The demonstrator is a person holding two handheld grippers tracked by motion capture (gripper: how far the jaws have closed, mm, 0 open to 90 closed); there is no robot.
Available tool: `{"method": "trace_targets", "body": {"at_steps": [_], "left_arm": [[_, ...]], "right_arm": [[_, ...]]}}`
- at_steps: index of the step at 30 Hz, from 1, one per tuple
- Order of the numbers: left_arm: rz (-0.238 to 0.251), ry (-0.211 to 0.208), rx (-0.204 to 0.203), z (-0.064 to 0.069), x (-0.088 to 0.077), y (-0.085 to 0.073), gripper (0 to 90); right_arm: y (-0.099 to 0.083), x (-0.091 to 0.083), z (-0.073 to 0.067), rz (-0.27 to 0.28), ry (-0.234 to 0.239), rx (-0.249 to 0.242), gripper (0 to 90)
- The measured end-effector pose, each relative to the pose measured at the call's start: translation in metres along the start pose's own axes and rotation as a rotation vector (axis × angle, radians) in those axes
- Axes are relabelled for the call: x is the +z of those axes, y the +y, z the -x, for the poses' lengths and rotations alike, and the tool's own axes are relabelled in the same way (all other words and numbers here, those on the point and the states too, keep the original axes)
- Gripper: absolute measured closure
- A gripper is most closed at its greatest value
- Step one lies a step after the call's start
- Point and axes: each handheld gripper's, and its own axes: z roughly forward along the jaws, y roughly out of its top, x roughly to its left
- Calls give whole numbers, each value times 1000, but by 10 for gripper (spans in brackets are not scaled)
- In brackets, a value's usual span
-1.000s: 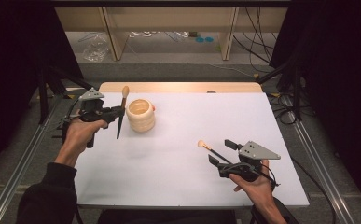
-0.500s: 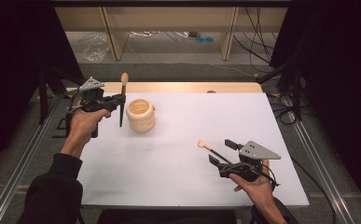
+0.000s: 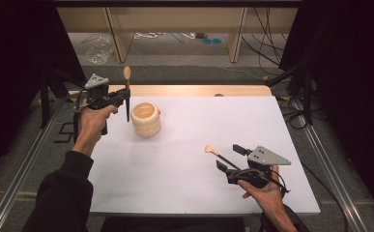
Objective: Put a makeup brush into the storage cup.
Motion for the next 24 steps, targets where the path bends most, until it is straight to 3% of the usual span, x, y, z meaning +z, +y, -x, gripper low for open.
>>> {"method": "trace_targets", "body": {"at_steps": [11,12,24], "left_arm": [[5,10,13,3,21,7,785],[5,9,13,3,23,7,785],[0,18,13,8,47,7,785]], "right_arm": [[0,0,0,3,9,5,196],[0,1,1,15,3,-13,196],[0,0,0,2,8,4,196]]}}
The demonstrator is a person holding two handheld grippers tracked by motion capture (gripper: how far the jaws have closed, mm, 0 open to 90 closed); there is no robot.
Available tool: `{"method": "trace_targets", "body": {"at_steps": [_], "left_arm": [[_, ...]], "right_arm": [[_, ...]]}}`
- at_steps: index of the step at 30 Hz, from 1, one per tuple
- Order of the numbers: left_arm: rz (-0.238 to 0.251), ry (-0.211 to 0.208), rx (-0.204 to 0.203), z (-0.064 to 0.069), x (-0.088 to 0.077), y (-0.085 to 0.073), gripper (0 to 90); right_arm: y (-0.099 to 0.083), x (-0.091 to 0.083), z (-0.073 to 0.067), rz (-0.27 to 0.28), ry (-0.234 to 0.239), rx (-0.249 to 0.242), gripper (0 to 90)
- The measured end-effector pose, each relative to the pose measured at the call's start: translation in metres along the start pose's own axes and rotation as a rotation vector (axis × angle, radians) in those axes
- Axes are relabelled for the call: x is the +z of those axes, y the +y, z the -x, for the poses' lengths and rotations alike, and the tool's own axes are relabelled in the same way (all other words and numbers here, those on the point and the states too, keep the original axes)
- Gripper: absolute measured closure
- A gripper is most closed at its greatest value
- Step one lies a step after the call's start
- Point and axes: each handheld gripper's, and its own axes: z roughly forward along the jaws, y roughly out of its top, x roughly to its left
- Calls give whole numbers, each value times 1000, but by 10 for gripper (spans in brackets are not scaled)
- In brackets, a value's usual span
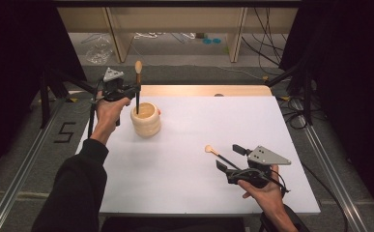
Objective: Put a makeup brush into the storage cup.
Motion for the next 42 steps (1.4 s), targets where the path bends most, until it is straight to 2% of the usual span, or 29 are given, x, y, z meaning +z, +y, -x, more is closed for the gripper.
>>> {"method": "trace_targets", "body": {"at_steps": [4,6,8,10,16,17,21,22,23,26,42], "left_arm": [[1,1,7,2,5,1,785],[3,1,0,2,6,1,785],[2,1,-1,3,8,1,785],[-1,0,-3,3,10,-1,785],[4,-7,-1,4,16,-5,784],[6,-10,-11,4,17,-6,784],[-3,-1,-6,3,21,-11,784],[0,1,-14,3,22,-12,784],[4,1,-15,2,22,-13,784],[7,-5,-16,1,22,-15,784],[-29,-3,-30,-5,29,-34,783]], "right_arm": [[0,0,0,-1,3,-1,196],[0,1,1,18,1,-15,196],[0,0,0,6,5,4,196],[0,1,2,21,2,-15,196],[0,1,2,20,5,-14,196],[0,1,2,22,5,-14,196],[-1,1,2,20,4,-14,196],[-1,1,1,9,13,8,196],[0,1,2,21,5,-14,196],[-1,1,2,19,5,-13,196],[-1,1,2,19,6,-13,196]]}}
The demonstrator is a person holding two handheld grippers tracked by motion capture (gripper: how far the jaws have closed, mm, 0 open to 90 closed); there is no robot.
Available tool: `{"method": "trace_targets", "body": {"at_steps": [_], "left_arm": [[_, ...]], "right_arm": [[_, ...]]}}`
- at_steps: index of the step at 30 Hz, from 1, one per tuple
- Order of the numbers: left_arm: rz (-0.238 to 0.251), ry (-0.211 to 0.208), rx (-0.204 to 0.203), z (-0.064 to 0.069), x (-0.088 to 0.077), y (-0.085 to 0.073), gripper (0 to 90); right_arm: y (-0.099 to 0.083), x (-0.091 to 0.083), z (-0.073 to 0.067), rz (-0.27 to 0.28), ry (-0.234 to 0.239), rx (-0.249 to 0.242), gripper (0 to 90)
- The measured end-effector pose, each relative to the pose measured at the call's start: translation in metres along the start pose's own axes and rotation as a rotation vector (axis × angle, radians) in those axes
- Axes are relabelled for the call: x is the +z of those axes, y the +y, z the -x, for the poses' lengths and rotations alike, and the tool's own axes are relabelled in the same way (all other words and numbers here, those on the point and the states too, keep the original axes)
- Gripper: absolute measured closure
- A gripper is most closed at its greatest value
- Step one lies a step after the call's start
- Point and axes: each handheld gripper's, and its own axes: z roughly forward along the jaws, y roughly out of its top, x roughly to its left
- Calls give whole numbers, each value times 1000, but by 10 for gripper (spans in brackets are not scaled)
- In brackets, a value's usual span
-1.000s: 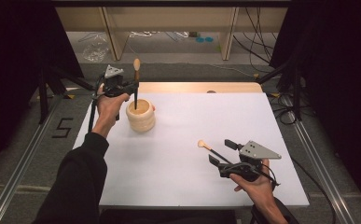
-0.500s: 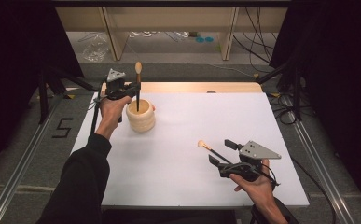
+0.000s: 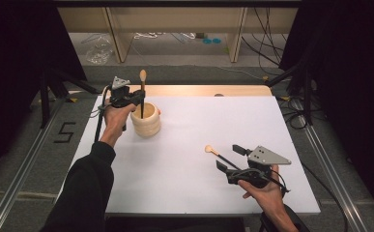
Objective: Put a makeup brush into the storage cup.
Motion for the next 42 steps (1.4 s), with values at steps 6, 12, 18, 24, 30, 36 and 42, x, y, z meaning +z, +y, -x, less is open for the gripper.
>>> {"method": "trace_targets", "body": {"at_steps": [6,12,18,24,30,36,42], "left_arm": [[-16,4,-6,-2,1,-6,783],[-22,0,-12,-4,1,-11,782],[-48,-5,-4,-5,2,-15,781],[-65,-13,-14,-6,2,-17,739],[-93,17,9,-6,-3,-15,592],[-90,15,10,-7,-11,-13,513],[-98,2,28,-2,-19,-11,455]], "right_arm": [[0,0,0,-4,1,-2,196],[0,0,-2,-14,9,18,196],[0,0,-1,-10,7,9,197],[0,0,0,-4,3,-1,197],[0,0,-1,-7,5,12,197],[0,0,0,-1,-2,-6,197],[0,0,0,-6,-1,-3,196]]}}
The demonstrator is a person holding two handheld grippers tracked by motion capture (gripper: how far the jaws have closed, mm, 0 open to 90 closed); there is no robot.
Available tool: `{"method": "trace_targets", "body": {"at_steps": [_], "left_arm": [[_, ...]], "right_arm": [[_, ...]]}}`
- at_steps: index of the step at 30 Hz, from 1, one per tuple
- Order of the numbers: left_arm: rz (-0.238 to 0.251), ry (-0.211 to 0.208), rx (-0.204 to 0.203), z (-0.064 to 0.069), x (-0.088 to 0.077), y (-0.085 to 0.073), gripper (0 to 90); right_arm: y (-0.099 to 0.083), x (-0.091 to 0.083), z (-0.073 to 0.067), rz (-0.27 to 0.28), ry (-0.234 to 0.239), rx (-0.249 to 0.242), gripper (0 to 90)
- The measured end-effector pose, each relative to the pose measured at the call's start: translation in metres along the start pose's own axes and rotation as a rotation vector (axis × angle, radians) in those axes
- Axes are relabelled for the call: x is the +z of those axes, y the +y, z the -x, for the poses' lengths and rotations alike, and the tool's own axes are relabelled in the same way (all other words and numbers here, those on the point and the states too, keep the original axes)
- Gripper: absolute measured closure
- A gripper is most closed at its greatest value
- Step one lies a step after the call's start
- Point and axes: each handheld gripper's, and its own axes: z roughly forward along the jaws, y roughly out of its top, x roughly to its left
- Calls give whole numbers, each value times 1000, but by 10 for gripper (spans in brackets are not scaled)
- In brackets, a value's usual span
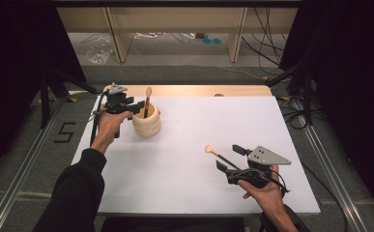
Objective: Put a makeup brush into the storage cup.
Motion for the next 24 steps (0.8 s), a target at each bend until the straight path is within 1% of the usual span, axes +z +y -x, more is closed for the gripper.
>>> {"method": "trace_targets", "body": {"at_steps": [1,3,4,5,6,9,11,13,14,15,16,18,19,20,21,23,24], "left_arm": [[6,-12,-4,1,-2,0,442],[6,-22,-2,2,-5,0,422],[8,-27,-9,4,-6,0,411],[9,-32,-4,4,-8,0,405],[14,-40,-8,5,-10,0,400],[13,-46,-1,9,-16,1,373],[12,-59,-10,11,-20,1,360],[14,-72,-2,14,-25,2,351],[20,-79,-11,16,-27,1,349],[22,-85,-1,17,-30,1,348],[25,-80,1,20,-32,0,342],[24,-81,17,23,-37,-1,325],[19,-89,17,24,-39,-2,321],[17,-86,13,25,-41,-4,317],[14,-82,15,26,-43,-6,315],[11,-88,25,28,-47,-10,307],[11,-93,19,30,-49,-12,304]], "right_arm": [[0,0,0,5,-2,2,196],[0,0,0,4,-2,2,196],[0,0,0,4,-2,3,196],[0,0,0,-1,-1,1,196],[0,0,0,4,-2,2,196],[0,0,0,5,-3,2,196],[0,0,0,4,-3,2,196],[0,0,0,3,-6,2,196],[0,0,0,6,-4,2,196],[0,0,-1,-2,1,17,196],[0,-1,-1,-8,3,26,196],[0,0,-1,-6,3,24,196],[0,0,0,7,-5,1,196],[0,0,0,0,-10,1,196],[0,-1,-1,-9,-3,20,196],[0,-1,-1,-9,-4,20,195],[0,-1,-1,-10,-4,20,195]]}}
